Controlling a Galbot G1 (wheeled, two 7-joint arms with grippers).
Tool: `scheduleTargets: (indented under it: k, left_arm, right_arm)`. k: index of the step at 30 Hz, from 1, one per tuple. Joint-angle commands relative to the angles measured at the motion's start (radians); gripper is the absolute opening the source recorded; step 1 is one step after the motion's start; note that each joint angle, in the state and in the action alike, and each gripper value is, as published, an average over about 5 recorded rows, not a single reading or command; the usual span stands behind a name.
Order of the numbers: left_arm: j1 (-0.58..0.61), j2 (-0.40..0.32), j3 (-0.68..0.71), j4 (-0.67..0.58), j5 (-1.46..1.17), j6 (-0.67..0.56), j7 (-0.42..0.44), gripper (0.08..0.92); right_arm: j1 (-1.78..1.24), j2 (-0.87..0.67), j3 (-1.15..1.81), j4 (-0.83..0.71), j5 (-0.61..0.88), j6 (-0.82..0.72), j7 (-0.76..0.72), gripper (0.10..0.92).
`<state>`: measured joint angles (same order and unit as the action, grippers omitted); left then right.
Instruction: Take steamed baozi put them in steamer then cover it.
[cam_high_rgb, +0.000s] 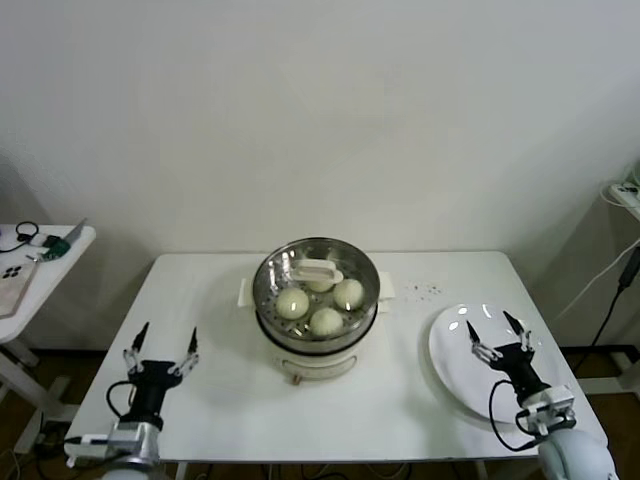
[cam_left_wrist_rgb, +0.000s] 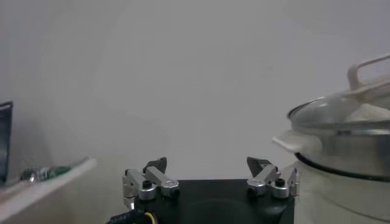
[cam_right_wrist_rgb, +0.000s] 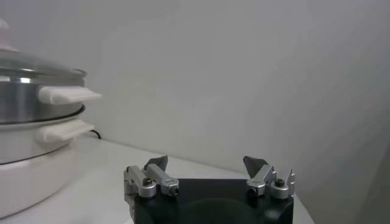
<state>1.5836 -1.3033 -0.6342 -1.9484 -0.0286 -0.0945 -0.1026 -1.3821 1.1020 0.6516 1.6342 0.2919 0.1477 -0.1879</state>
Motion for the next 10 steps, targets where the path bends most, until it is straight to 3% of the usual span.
scheduleTargets:
  k: [1, 10]
  left_arm:
    - [0.043, -0.019, -0.071, 0.104, -0.193, -0.197, 0.035, 0.823]
    - [0.047, -0.022, -0.072, 0.094, -0.182, -0.189, 0.032, 0.823]
  right_arm:
    - [-0.013, 0.008, 0.001, 0.006, 0.014, 0.03, -0.002, 0.823]
    - [-0.01, 0.012, 0.002, 0.01, 0.009, 0.031, -0.004, 0.823]
